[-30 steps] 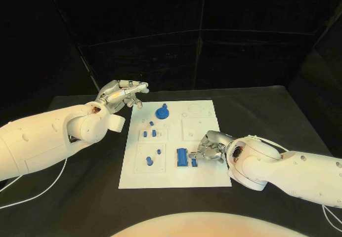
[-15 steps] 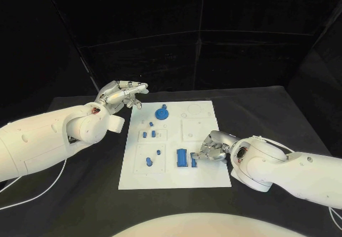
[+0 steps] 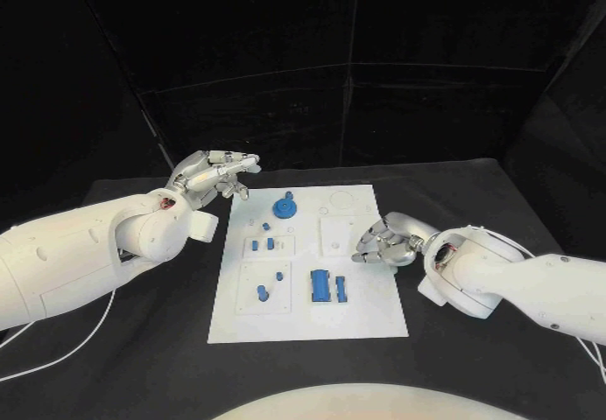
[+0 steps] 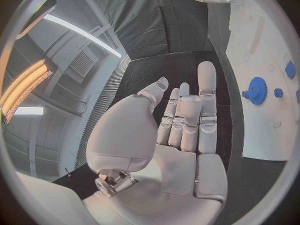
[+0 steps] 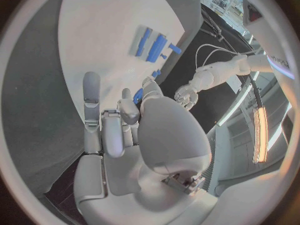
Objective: Assemble the parts on the task board
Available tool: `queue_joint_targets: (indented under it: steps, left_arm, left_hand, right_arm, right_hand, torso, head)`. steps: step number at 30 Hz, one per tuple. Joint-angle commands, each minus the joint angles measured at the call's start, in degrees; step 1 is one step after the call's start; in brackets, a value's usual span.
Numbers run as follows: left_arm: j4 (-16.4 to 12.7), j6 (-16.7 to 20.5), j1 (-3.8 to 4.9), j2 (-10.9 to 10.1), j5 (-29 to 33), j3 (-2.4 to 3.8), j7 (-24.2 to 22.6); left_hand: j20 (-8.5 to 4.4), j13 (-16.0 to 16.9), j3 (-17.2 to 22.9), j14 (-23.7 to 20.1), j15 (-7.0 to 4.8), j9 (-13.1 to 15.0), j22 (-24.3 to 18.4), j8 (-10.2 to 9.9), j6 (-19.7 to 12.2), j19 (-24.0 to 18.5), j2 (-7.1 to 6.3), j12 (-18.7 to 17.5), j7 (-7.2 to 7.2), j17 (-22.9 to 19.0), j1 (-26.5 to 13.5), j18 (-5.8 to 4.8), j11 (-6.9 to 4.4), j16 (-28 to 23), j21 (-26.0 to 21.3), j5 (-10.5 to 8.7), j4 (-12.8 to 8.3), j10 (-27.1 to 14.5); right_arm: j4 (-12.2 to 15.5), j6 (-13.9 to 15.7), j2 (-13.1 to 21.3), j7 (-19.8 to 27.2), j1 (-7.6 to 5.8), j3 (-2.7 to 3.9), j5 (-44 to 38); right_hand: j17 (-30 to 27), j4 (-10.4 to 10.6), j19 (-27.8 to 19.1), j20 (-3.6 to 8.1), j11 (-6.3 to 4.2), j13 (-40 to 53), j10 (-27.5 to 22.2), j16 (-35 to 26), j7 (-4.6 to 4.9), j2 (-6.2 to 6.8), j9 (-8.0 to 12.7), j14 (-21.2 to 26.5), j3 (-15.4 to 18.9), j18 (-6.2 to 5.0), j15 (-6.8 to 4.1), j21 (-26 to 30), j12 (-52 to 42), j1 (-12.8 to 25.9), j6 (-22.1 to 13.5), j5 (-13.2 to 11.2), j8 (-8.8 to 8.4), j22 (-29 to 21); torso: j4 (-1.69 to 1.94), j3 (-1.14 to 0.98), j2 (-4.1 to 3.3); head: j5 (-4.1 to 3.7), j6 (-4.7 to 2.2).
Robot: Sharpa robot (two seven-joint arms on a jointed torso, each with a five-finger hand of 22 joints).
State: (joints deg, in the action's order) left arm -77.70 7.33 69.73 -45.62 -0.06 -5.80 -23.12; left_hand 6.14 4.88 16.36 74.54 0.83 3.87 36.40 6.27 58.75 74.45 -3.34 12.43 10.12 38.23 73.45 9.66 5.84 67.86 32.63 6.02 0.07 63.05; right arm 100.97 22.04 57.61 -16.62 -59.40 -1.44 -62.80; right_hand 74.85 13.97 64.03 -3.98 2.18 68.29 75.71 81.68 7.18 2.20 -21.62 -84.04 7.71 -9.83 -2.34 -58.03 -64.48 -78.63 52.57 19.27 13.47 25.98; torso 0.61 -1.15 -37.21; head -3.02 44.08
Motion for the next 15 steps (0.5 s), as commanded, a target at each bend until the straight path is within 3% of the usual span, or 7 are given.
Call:
queue_joint_targets:
  steps: [1,3,6,10,12,14,15]
  left_arm:
    - [0.29,-0.43,0.09,0.14,0.15,-0.02,-0.76]
    - [0.50,-0.36,0.08,0.16,0.15,-0.04,-0.86]
    - [1.09,-0.13,0.07,0.26,0.18,-0.06,-1.11]
    - [1.75,0.42,0.06,0.28,1.11,-0.08,-1.49]
    - [2.28,0.89,0.05,0.38,1.83,-0.09,-1.73]
    - [2.95,1.43,0.04,0.65,2.67,-0.09,-1.91]
    - [3.12,1.54,0.02,0.73,2.84,-0.10,-1.96]
  left_hand:
    - [0.23,-0.09,-0.23,-0.58,0.00,-0.01,-0.09,0.32,-0.12,0.16,0.03,0.38,-0.26,-0.05,0.58,0.76,-0.05,0.06,-0.26,0.11,0.01,-0.30]
    - [0.23,-0.09,-0.23,-0.64,0.00,0.00,-0.10,0.33,-0.10,0.15,0.04,0.40,-0.27,-0.21,0.57,0.76,-0.05,-0.01,-0.27,0.11,0.02,-0.29]
    - [0.24,-0.09,-0.24,-0.76,0.00,0.00,-0.11,0.35,-0.08,0.12,0.07,0.43,-0.28,-0.51,0.55,0.75,-0.06,-0.14,-0.30,0.10,0.05,-0.27]
    - [0.32,-0.13,-0.43,-2.27,0.08,-0.01,-0.35,0.48,-0.07,-0.64,0.02,0.72,-0.35,-2.95,0.49,0.72,-0.06,-1.43,-0.82,0.10,0.20,-0.28]
    - [0.51,-0.21,-0.56,-5.55,0.27,-0.03,-0.85,0.55,-0.19,-2.24,-0.01,0.95,-0.28,-8.11,0.63,0.67,0.03,-4.36,-1.88,0.11,0.25,-0.45]
    - [0.88,-0.31,-0.70,-9.74,0.68,-0.04,-1.81,0.66,-0.26,-5.29,-0.07,1.21,-0.16,-11.96,0.83,0.58,0.25,-7.63,-3.89,0.11,0.28,-0.65]
    - [0.95,-0.33,-0.71,-10.31,0.76,-0.04,-1.97,0.67,-0.27,-5.82,-0.07,1.24,-0.14,-12.14,0.87,0.55,0.28,-8.02,-4.23,0.11,0.28,-0.68]
  right_arm:
    - [-3.18,4.19,-0.61,15.22,-1.31,-0.02,19.68]
    - [-4.90,4.99,-1.15,17.85,-1.90,-0.01,22.99]
    - [-8.11,5.34,-2.69,22.51,-2.55,-0.01,28.67]
    - [-12.00,4.04,-5.43,27.63,-2.90,0.00,33.85]
    - [-14.75,2.13,-7.42,30.10,-2.98,0.00,36.25]
    - [-17.69,-0.20,-9.49,32.31,-3.01,0.00,38.48]
    - [-18.38,-0.69,-9.97,32.78,-3.02,0.00,38.97]
  right_hand:
    - [-0.54,-1.71,-0.75,-0.25,0.21,-0.81,-1.05,-0.60,0.14,-1.04,0.21,-2.27,-0.68,-0.66,0.50,0.93,0.66,-2.82,-0.71,1.27,-0.32,-1.05]
    - [-1.43,-2.61,-0.91,-0.31,0.26,-1.62,-1.80,-1.19,0.28,-1.57,0.32,-2.01,-1.22,-0.70,0.60,1.18,1.47,-4.22,-0.85,1.18,-0.32,-1.16]
    - [-9.78,-4.03,-2.49,-0.56,0.47,-11.05,-9.50,-7.10,0.53,-2.54,0.77,0.88,-2.43,-0.70,0.77,3.06,12.56,-6.53,-0.83,0.50,-0.45,-2.10]
    - [-35.56,-4.22,-6.89,-1.45,1.37,-24.09,-17.74,-29.66,1.17,-3.05,2.27,12.17,-4.19,-0.52,1.71,9.11,28.13,-8.35,-0.54,-0.47,-2.00,-5.27]
    - [-39.65,-4.19,-8.92,-2.21,2.11,-28.92,-18.55,-36.08,1.92,-3.10,3.14,14.76,-5.13,-0.40,2.56,12.54,33.16,-9.17,-0.53,-1.88,-3.01,-7.14]
    - [-42.94,-4.65,-12.88,-3.39,3.42,-36.08,-20.61,-43.25,3.86,-3.10,4.39,19.56,-6.94,0.09,4.43,17.16,40.81,-11.10,-0.95,-6.04,-4.44,-9.51]
    - [-43.23,-4.71,-13.23,-3.50,3.59,-36.68,-20.78,-43.84,3.92,-3.11,4.50,19.99,-7.12,0.14,4.58,17.52,41.42,-11.29,-0.99,-6.31,-4.55,-9.70]
  torso:
    - [0.57,0.29,0.61]
    - [0.69,0.36,0.81]
    - [0.81,0.49,1.35]
    - [0.86,0.75,2.14]
    - [0.83,0.86,2.61]
    - [0.79,0.98,3.29]
    - [0.79,0.99,3.32]
  head:
    - [-0.58,-0.44]
    - [-0.74,-0.60]
    - [-0.93,-0.79]
    - [-1.18,-1.56]
    - [-1.22,-2.16]
    - [-1.21,-2.66]
    - [-1.24,-2.83]
